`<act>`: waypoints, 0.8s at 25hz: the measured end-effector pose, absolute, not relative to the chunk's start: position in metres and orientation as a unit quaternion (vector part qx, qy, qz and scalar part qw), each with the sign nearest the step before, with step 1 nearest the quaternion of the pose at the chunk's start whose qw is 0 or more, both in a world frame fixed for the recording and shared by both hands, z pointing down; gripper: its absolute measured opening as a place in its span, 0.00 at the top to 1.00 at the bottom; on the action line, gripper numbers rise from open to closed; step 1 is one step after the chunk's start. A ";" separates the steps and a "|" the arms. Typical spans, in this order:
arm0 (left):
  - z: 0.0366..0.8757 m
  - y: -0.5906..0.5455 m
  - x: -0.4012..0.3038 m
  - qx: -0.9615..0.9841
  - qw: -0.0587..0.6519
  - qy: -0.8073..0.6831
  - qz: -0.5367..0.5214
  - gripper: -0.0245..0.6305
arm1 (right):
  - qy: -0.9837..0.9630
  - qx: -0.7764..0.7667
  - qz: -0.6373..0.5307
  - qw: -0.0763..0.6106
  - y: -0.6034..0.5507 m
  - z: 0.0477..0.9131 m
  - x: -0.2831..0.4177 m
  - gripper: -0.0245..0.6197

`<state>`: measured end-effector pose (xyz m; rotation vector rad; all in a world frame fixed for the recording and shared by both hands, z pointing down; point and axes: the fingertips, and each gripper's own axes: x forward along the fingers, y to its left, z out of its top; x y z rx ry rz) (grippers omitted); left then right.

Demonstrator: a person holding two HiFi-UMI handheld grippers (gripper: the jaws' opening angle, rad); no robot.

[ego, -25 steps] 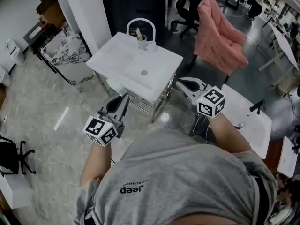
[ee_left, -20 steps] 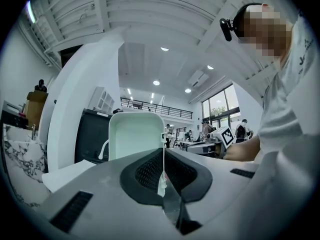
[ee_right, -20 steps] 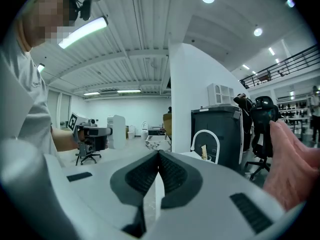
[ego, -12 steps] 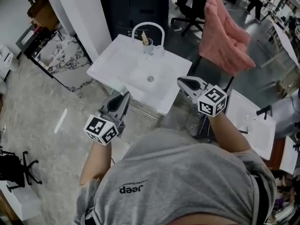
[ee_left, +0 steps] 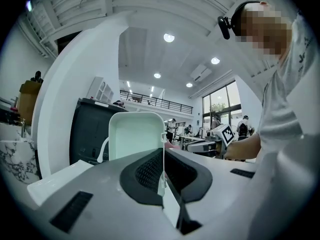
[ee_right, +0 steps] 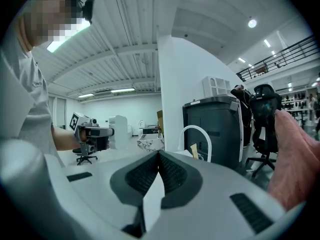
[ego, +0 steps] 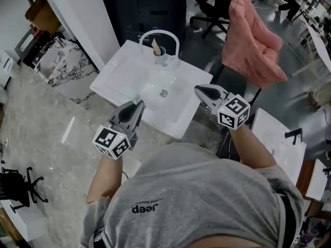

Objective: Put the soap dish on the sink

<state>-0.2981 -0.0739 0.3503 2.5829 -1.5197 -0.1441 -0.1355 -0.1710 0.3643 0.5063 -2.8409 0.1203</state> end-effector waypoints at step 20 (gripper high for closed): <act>0.397 -0.195 -0.273 0.831 0.095 -0.547 0.030 0.94 | -0.986 0.109 0.039 0.121 -0.299 0.399 -0.117 0.87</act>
